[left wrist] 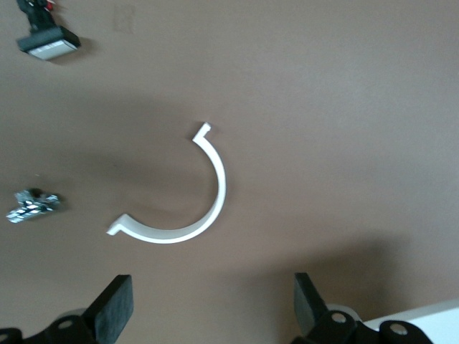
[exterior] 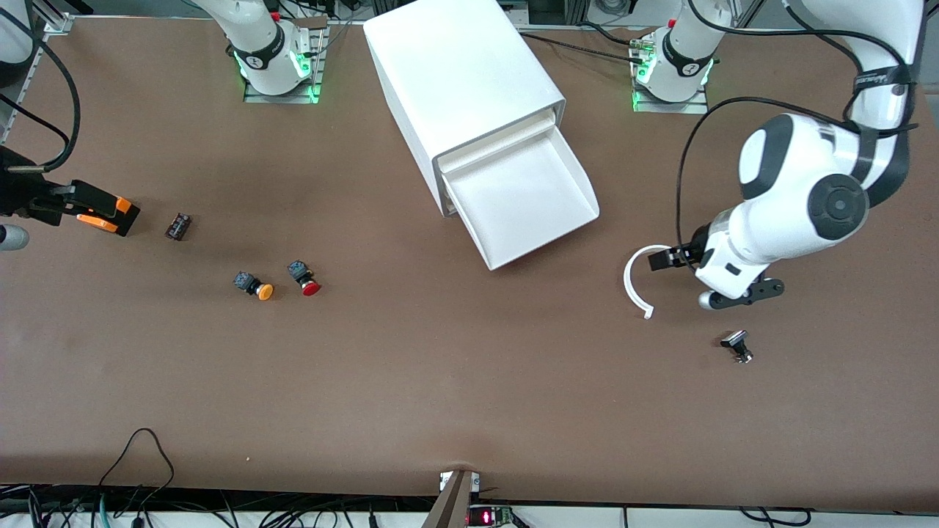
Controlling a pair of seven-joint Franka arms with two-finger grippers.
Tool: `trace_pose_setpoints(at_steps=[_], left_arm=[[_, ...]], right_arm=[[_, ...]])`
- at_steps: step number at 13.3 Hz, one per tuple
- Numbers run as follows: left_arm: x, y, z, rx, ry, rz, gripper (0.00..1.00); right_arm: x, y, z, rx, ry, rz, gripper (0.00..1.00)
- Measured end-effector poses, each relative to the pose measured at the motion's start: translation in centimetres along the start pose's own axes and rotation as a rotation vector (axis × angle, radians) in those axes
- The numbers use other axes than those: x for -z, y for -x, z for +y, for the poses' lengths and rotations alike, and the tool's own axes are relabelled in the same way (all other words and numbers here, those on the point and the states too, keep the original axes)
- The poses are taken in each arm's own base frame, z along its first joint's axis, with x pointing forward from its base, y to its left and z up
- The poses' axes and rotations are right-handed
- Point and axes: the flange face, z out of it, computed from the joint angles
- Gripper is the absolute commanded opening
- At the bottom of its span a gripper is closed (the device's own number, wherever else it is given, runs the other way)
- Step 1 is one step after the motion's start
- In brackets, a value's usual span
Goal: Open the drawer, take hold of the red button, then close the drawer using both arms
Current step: 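Move the left gripper to the open drawer's front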
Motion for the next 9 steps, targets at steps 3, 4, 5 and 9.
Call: trace_pose_setpoints(at_steps=[3,4,5,9], left_arm=[[-2.5,1.1,3.3,0.087,0.003,0.008,0.99],[-3.3,1.5,4.6,0.114,0.006,0.014,0.99],[-4.1,1.9,5.7,0.137,0.01,0.02,0.99],[-6.9,3.6,8.9,0.186,0.029,0.043,0.99]], right_arm=[[0.0,0.0,-1.6,0.014,0.013,-0.001,1.0],[-0.1,0.0,-1.9,0.014,0.017,-0.003,1.0],[-0.1,0.0,-2.0,0.016,0.028,-0.003,1.0],[0.5,0.3,-1.6,0.009,0.053,0.005,1.0]])
